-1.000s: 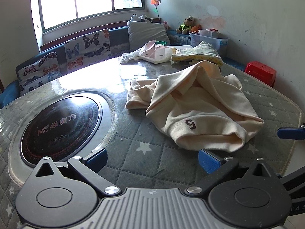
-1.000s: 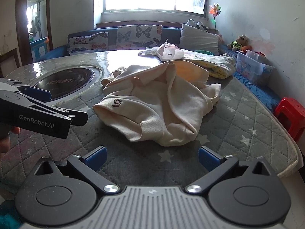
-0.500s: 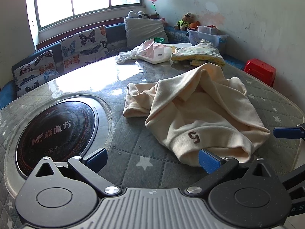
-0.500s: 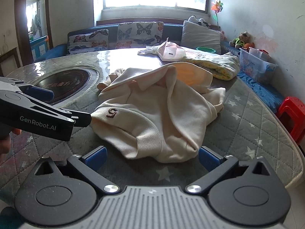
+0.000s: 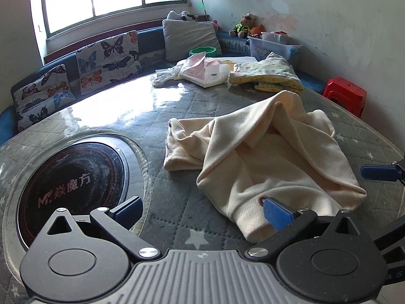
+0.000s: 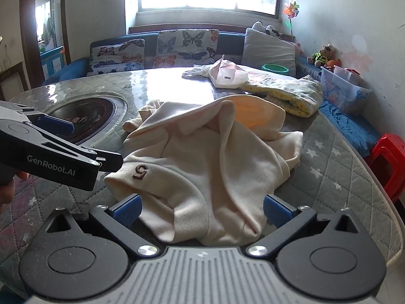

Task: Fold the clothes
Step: 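Grasp the sweatshirt hem with the left gripper while the right gripper grasps another edge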

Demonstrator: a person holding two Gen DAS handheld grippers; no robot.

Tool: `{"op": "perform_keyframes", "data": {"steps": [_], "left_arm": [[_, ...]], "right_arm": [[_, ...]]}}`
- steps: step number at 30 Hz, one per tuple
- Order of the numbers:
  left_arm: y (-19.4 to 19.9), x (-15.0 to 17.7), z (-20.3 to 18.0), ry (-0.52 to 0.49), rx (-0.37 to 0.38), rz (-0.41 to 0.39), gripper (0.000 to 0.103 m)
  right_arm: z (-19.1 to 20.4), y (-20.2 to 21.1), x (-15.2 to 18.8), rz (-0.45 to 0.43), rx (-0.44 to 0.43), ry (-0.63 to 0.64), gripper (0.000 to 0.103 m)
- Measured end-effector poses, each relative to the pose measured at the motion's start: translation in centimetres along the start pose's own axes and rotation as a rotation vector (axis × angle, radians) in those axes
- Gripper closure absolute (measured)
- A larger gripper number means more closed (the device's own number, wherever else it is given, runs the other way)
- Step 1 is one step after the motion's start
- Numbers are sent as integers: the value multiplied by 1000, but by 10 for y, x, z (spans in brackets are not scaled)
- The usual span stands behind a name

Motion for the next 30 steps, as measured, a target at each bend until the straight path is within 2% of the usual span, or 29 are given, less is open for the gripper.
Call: {"op": "perform_keyframes", "data": {"steps": [11,21,27,30], "left_arm": [[-14,-18,-2,-26,26,21,0],[-26,-41,-16,-87,70,8,1],[-35,-55,-28,-148,86,-8,5],[-40,-63,-34,-186,103,-21,11]], "right_arm": [[-11,-13,-14,18,-3,-19,0],[-30,-29,-31,37,9,-40,7],[-40,-37,-39,44,22,-54,12],[-47,-41,-41,48,35,-60,17]]}}
Point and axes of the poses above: each gripper's, at about its wrist camera, not at the fingertips, and y roughly against the way its jaws point, z to its left, x to its underside, the point moved 6 cm from there along -y, roughly the way its jaws point, and after that the axes turned 12 degrees about z, right-handed, at the moved point
